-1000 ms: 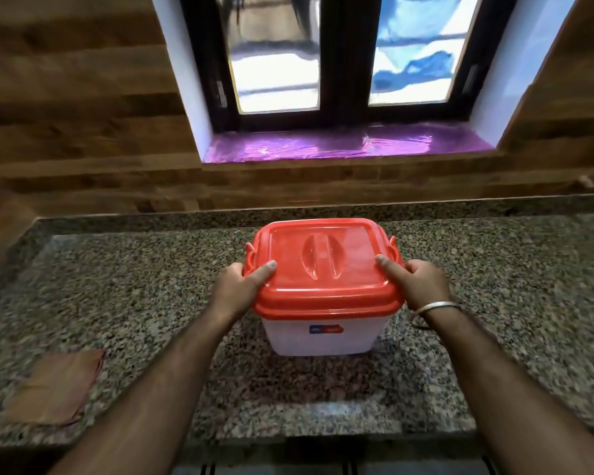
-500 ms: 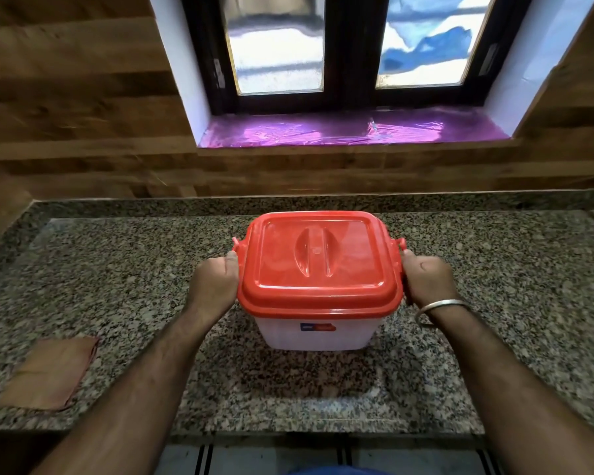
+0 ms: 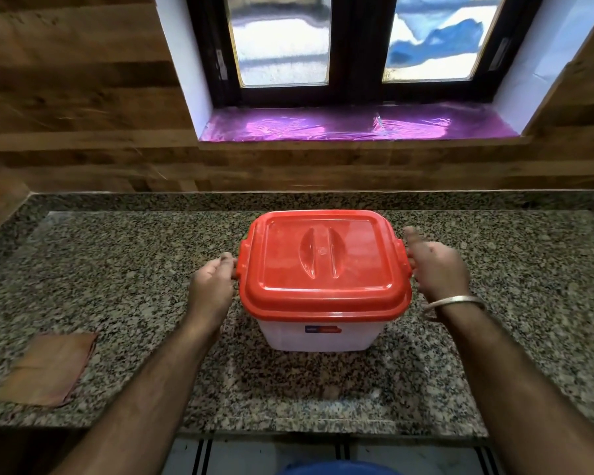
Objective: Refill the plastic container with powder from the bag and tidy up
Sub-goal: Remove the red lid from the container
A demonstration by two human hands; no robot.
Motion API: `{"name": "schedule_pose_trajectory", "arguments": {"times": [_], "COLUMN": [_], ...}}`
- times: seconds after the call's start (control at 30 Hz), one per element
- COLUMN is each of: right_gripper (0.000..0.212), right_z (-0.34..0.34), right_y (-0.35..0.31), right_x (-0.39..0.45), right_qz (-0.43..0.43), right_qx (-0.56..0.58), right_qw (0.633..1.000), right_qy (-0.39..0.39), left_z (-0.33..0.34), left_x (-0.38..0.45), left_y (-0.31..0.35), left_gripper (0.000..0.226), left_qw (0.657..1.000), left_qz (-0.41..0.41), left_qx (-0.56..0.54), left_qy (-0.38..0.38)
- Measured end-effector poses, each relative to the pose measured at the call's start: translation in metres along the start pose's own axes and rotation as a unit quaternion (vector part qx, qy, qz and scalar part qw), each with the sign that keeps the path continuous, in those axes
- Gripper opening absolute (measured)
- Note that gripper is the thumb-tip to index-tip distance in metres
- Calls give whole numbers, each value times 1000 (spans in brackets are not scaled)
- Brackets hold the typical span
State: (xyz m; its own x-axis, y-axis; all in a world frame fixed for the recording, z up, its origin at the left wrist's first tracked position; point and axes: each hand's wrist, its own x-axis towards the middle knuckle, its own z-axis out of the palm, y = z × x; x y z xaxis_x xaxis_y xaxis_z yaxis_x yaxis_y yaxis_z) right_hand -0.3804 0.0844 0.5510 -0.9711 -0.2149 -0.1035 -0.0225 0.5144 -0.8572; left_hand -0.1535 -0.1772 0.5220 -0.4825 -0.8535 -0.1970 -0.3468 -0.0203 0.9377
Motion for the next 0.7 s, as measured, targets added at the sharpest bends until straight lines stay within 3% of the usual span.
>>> {"name": "schedule_pose_trajectory", "arguments": {"times": [0.13,0.27,0.4,0.5,0.57,0.6,0.7], "right_gripper": [77,122,92,98,104,96,53], "right_z": [-3,1,-4,-2,-2,-4,-14], "right_y": [-35,-41,-56,-67,-74,-79,-100], "right_x": [-1,6,1,-2,-3,-5,-14], "right_qz": [9,73,83,74,57,48,28], "right_qx": [-198,-184,-202,-220,-179,-121,118], "right_qw": [979,976,968,968,979,988,983], "right_qy": [-57,-91,-126,-99,-83,-81,-136], "left_z": [3,2,7,7,3,2,-1], "left_x": [-13,-8,-9,-8,-6,-1,7], "left_y": [12,7,10,9,8,4,-2], "left_gripper": [50,59,62,66,72,76,90], "left_qw": [998,993,991,990,987,986,979], "left_qz": [-17,-44,-65,-82,-102,-107,-129], "left_qx": [-20,-51,-79,-85,-96,-95,-114], "left_qy": [-65,-94,-90,-77,-80,-86,-114]}}
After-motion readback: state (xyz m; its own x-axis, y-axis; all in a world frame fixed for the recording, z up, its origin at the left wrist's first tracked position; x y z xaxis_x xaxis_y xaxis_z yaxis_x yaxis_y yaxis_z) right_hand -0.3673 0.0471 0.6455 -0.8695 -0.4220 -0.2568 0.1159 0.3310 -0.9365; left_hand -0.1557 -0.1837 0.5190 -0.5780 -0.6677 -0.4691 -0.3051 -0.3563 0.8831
